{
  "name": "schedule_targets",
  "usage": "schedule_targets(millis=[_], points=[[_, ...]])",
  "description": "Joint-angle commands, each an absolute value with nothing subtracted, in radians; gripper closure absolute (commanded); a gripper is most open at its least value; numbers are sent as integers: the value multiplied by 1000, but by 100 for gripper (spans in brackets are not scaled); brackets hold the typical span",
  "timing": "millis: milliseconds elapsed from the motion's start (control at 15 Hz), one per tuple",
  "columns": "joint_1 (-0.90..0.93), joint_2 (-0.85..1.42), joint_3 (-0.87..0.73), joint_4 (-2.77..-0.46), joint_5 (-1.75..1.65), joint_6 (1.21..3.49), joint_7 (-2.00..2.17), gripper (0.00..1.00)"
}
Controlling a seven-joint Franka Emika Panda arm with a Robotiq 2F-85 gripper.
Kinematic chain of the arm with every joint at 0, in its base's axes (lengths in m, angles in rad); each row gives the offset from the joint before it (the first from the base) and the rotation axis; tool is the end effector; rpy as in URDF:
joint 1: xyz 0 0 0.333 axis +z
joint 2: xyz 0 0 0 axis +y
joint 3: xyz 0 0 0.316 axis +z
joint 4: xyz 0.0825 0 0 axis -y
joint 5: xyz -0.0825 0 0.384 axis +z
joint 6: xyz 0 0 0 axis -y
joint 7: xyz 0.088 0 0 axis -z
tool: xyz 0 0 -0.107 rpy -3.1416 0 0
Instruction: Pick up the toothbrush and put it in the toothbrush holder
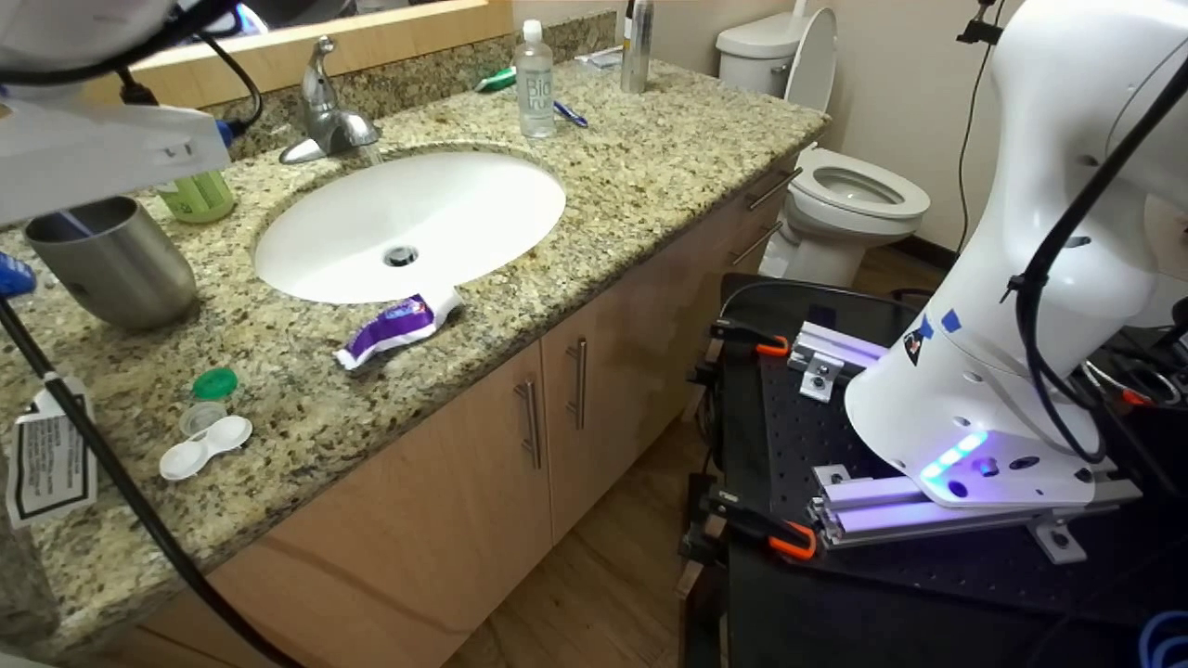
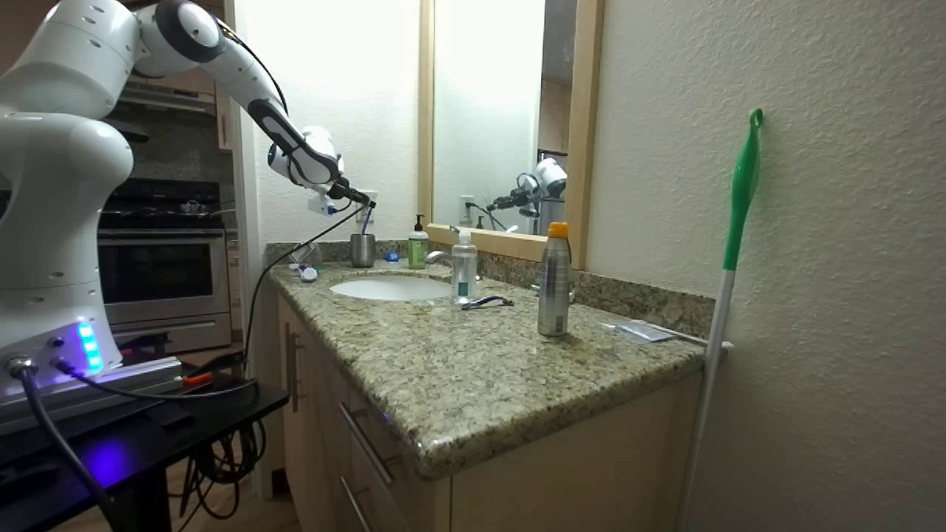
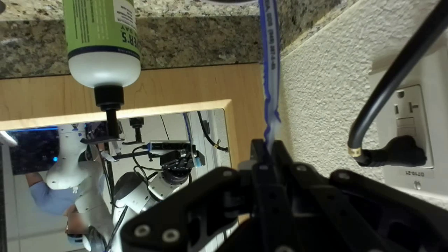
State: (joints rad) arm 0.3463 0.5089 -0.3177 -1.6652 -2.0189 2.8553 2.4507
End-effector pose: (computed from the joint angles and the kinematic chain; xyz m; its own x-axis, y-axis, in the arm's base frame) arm 0.6758 0.0948 0.3343 0.3260 -0.2325 0.9163 -0.3248 -0.9378 -0.1225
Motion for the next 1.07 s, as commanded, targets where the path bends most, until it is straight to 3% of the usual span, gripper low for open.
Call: schedule_targets(millis=[0, 133, 333, 400, 1000], points=[[343, 514, -316, -1686, -2007, 2854, 2473, 98], [346, 512, -318, -1677, -2015, 2855, 2463, 94], [346, 512, -318, -1676, -2015, 2855, 2463, 94], [346, 512, -318, -1676, -2015, 2855, 2463, 98], [346, 559, -319, -1680, -1971, 2851, 2447, 98]])
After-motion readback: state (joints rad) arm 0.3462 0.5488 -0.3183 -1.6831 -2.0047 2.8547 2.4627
